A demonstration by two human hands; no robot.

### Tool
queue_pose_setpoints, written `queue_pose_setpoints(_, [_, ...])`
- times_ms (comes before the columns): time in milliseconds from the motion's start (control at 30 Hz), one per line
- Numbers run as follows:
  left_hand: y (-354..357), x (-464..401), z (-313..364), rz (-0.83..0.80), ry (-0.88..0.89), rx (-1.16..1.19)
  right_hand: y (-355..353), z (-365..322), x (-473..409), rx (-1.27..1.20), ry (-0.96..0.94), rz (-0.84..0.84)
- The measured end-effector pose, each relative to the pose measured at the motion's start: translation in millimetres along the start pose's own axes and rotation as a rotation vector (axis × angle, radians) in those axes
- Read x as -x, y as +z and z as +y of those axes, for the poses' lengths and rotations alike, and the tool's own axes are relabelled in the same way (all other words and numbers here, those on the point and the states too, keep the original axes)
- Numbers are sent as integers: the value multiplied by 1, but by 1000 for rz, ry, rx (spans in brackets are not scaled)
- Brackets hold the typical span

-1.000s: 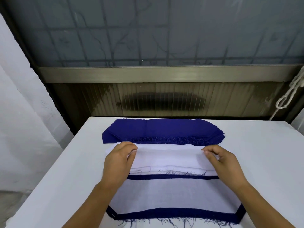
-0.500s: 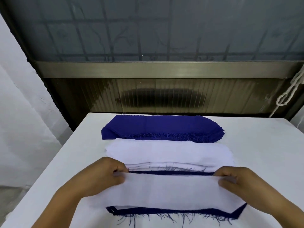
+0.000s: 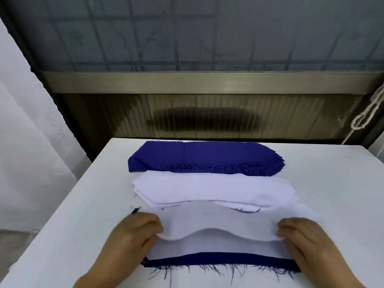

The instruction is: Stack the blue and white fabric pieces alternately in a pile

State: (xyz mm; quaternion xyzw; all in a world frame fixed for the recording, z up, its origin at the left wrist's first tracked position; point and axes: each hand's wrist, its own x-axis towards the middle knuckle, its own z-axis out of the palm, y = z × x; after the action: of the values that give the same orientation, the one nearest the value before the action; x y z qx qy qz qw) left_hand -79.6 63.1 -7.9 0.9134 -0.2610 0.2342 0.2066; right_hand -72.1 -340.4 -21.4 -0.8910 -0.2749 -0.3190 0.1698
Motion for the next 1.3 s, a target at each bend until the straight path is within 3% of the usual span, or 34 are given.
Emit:
queue_pose_setpoints(533, [20, 29, -12, -39, -76, 34, 12, 3, 21, -69, 30, -58])
queue_pose_setpoints(800, [11, 12, 3, -131, -137, 36, 3, -8, 11, -142, 85, -134])
queue_pose_setpoints(933, [29, -15, 24, -166, -87, 76, 11, -22, -15, -163, 56, -205])
queue_pose_setpoints(1100, [47, -23, 30, -256, -96, 85, 25, -27, -28, -174, 199, -390])
queue_pose_setpoints(1300, [25, -8, 0, -229, -193, 8, 15, 1, -15, -55, 333, -390])
